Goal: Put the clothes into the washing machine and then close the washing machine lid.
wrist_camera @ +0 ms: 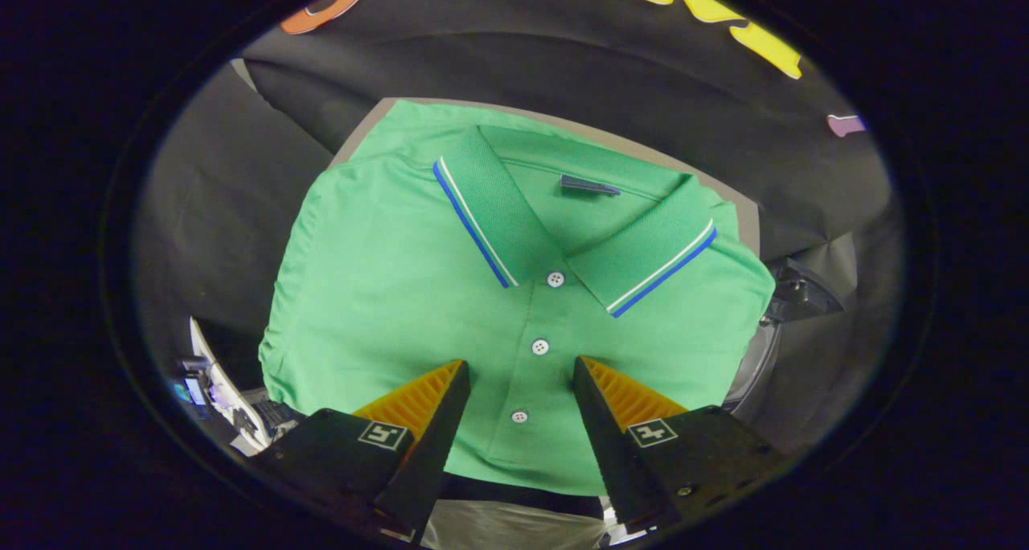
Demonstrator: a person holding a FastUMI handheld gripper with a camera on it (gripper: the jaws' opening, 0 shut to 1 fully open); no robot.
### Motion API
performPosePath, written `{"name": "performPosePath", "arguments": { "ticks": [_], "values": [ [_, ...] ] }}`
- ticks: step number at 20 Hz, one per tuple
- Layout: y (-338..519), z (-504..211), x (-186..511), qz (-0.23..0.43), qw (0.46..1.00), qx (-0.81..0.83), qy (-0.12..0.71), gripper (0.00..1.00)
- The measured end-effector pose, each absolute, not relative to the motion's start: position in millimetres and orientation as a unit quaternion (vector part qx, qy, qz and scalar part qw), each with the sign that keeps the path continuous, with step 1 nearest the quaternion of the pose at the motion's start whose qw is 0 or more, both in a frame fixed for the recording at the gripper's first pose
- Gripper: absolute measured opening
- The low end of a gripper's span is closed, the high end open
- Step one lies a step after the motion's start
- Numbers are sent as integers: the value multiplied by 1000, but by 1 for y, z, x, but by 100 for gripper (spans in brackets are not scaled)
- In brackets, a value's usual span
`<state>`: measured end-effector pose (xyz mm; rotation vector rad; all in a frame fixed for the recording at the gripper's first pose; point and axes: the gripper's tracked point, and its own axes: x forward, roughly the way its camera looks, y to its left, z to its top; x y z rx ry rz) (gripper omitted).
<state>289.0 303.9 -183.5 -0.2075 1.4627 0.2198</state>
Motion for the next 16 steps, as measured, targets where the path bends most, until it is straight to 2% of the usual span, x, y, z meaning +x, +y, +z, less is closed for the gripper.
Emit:
{"name": "performPosePath", "arguments": {
  "ticks": [3, 7, 8, 16],
  "values": [
    [294, -182, 296, 88, 739, -74, 664, 54],
    [290, -183, 297, 112, 740, -32, 662, 13],
    [288, -181, 296, 114, 739, -16, 664, 7],
    [258, -139, 288, 126, 777, -5, 616, 6]
  ]
}}
